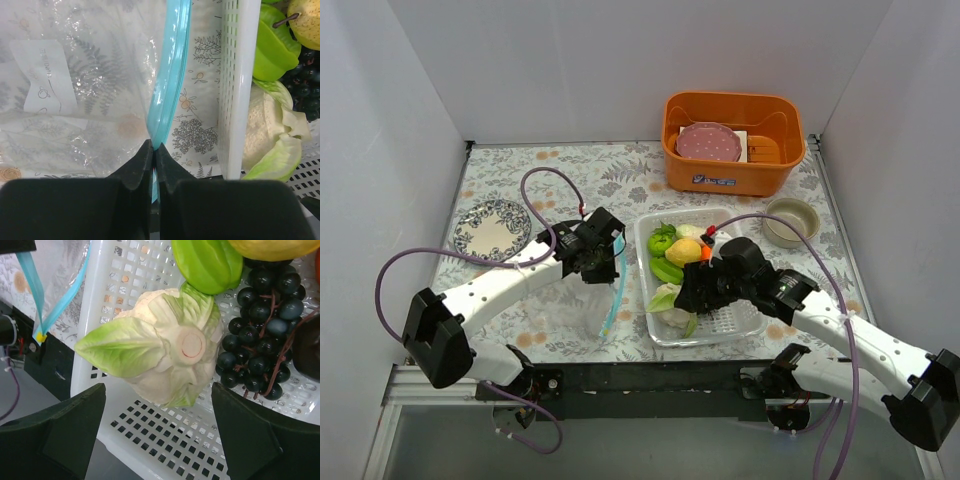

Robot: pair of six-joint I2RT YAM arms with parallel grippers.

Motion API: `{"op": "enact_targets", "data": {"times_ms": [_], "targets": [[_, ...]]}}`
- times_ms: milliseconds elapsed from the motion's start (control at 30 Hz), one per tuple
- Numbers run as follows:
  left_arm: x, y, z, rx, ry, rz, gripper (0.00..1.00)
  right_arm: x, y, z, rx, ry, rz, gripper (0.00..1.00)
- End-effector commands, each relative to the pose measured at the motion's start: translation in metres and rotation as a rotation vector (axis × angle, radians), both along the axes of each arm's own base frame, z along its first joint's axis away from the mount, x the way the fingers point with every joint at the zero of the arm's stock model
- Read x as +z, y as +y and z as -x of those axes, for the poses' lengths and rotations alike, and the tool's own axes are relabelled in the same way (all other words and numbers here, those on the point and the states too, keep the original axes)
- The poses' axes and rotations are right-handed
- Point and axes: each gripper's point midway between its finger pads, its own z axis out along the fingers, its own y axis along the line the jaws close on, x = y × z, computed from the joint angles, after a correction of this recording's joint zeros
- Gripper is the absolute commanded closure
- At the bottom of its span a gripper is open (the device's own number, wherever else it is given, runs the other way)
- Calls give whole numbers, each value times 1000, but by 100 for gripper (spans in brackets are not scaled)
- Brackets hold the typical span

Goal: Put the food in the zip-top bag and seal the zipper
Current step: Pick up the zipper food storage bag at the center of the board, then pick up the fake vegetable from the bin.

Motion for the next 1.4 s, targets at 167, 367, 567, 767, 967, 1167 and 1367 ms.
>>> {"op": "enact_targets", "data": {"times_ms": [167, 367, 567, 767, 967, 1167, 1367], "targets": [[20, 17, -8, 17, -61, -25, 100, -6, 2, 2, 190, -125, 140, 2], [20, 22, -16, 47, -70, -21, 100, 2, 6, 4, 225, -197, 141, 14], [18, 24, -19, 53, -69, -17, 100, 15, 23, 9, 275, -235, 74, 21], [19, 21, -20, 48, -60, 8, 100, 0, 34, 11, 301, -208, 123, 28], [19, 19, -20, 52, -62, 21, 100, -6, 49, 7, 321, -216, 150, 33], [22, 19, -19, 55, -67, 33, 100, -25, 44, -5, 257, -244, 204, 51], [27, 18, -18, 50, -85, 56, 100, -37, 34, -6, 228, -236, 248, 69]]}}
